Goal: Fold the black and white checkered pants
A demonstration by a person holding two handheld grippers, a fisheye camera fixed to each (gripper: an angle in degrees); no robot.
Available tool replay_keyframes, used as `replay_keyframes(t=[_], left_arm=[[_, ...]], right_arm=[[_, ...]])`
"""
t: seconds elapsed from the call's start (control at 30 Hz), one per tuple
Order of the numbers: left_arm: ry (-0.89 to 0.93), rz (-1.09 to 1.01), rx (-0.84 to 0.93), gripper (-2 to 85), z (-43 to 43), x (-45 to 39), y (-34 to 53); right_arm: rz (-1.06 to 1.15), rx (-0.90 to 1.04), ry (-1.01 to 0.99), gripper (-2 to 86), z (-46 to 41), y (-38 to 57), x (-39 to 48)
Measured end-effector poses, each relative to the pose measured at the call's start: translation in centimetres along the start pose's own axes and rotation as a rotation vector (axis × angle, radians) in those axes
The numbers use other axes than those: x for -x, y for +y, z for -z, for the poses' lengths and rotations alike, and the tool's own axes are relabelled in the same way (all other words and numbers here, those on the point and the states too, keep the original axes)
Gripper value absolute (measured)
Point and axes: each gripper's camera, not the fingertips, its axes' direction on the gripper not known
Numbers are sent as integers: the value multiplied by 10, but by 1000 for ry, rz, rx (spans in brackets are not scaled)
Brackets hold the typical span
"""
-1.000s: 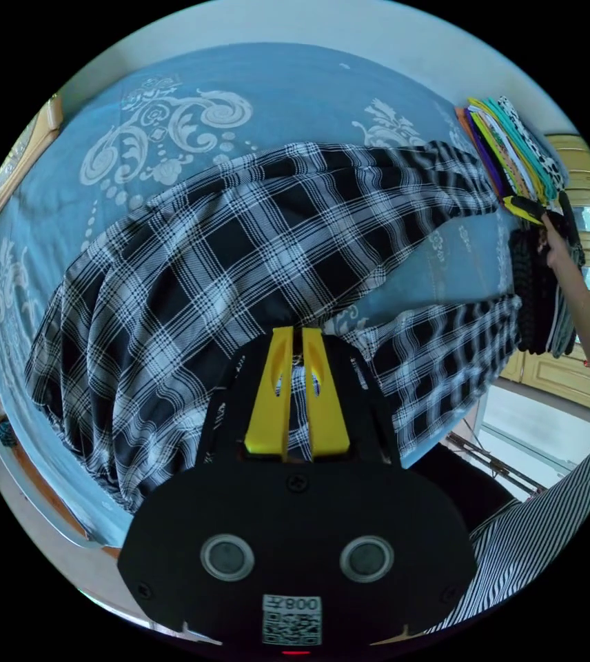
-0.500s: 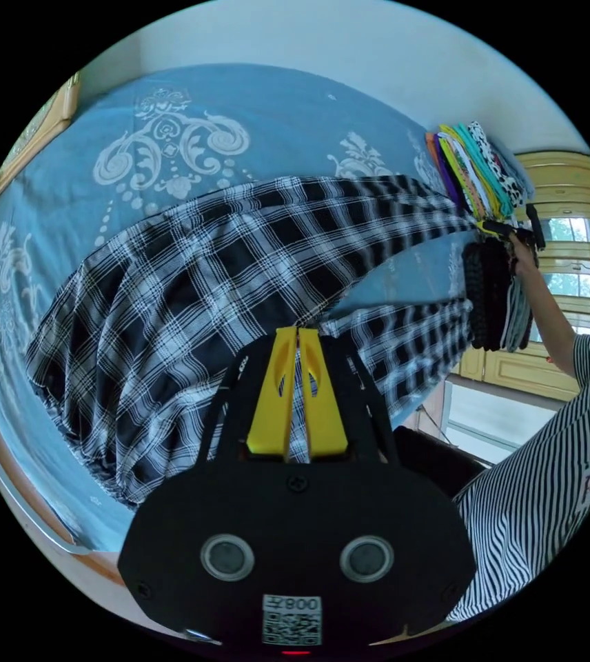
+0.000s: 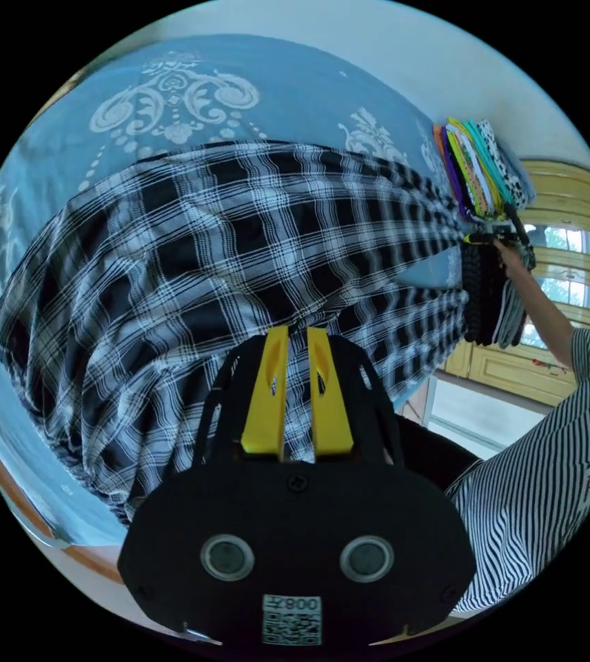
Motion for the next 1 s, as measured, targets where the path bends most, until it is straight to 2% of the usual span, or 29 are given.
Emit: replay_keyframes(t=[0.17,0.27,0.4,0.53,0.73,0.93,1.0], left_arm=[[52,169,-129,63,49,33,72],[3,330,-180,65,77,60,124],[-49,501,-291,71,116,104,181],[-138,494,-339,84,155,141,191],[-205,476,-377,95,200,191,195],[-38,507,-280,75,188,234,208],[-75,500,-306,60,195,233,220]], right_arm=[[-14,-38,-11,57,48,15,4],[62,-114,-156,44,84,30,26],[372,-212,-293,49,133,44,118],[670,-289,-418,60,181,48,228],[924,-356,-322,65,240,57,342],[973,-265,-194,37,254,75,393],[955,-301,-173,24,264,85,397]])
